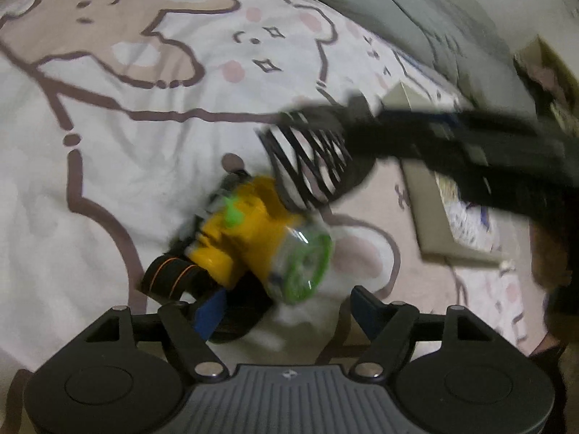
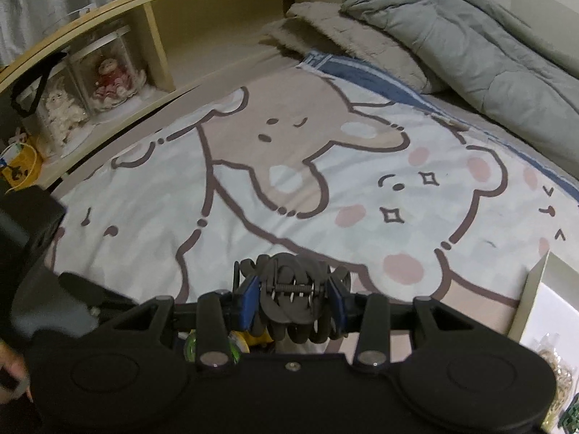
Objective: Organize objects
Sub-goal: 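Lift the yellow headlamp with the left tool while the right tool carries the clip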
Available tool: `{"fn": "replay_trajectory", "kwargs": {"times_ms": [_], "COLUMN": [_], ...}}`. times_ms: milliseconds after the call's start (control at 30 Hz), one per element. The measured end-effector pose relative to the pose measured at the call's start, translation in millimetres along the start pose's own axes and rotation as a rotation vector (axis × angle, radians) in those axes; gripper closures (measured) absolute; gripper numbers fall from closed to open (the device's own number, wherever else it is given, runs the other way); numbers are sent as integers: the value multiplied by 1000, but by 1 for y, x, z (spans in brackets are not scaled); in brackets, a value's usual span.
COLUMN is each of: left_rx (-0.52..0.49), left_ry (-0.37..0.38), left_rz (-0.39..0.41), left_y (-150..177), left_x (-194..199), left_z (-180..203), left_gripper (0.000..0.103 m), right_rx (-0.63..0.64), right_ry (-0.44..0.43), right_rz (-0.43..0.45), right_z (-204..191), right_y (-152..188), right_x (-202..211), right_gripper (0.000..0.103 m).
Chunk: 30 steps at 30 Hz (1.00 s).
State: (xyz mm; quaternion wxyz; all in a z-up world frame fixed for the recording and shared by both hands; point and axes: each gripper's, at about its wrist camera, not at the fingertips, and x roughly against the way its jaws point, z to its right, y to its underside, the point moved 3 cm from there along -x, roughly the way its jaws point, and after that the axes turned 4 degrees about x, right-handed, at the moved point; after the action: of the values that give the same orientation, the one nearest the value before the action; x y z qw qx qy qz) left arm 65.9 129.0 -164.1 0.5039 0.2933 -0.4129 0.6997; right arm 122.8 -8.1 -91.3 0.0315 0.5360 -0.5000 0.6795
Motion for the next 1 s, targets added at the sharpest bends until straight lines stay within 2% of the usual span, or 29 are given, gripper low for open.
{"fn": "replay_trajectory", "kwargs": {"times_ms": [100,300,333,367,433,533,733,833,933,1000], "left_rx": [44,123,138,145,168,259,290,402,589,639], "left_ry": [30,43,44,38,28,75,26,33,24,16], "left_rz": [10,6,7,5,14,19,36,44,64,67], "left_y": [-4,-2,-2,-1,1,1,0,-1,-2,-4], "left_x": [6,9,8,7,6,1,-7,-11,-17,-20], "left_z": [-8,-18,-18,-15,-12,-12,-4,-9,-21,-24], "left_gripper": [27,29,34,35,35,51,51,51,50,50], "right_rx": [4,-47,-52,-53,-28,-40,-77,-94,-97,-109], "right_ry": [-19,-99,-114,-124,-108,-96,-59,-37,-1,14], "right_rz": [-18,-59,-63,-72,-82,-81,-53,-23,-21,-33], "right_z": [-1,-4,-6,-8,-13,-9,6,18,31,39], "right_y": [6,18,20,21,23,23,20,17,20,24], "right_x": [3,3,4,3,3,5,15,25,30,30], "right_gripper": [61,61,61,61,61,61,63,63,63,63]}}
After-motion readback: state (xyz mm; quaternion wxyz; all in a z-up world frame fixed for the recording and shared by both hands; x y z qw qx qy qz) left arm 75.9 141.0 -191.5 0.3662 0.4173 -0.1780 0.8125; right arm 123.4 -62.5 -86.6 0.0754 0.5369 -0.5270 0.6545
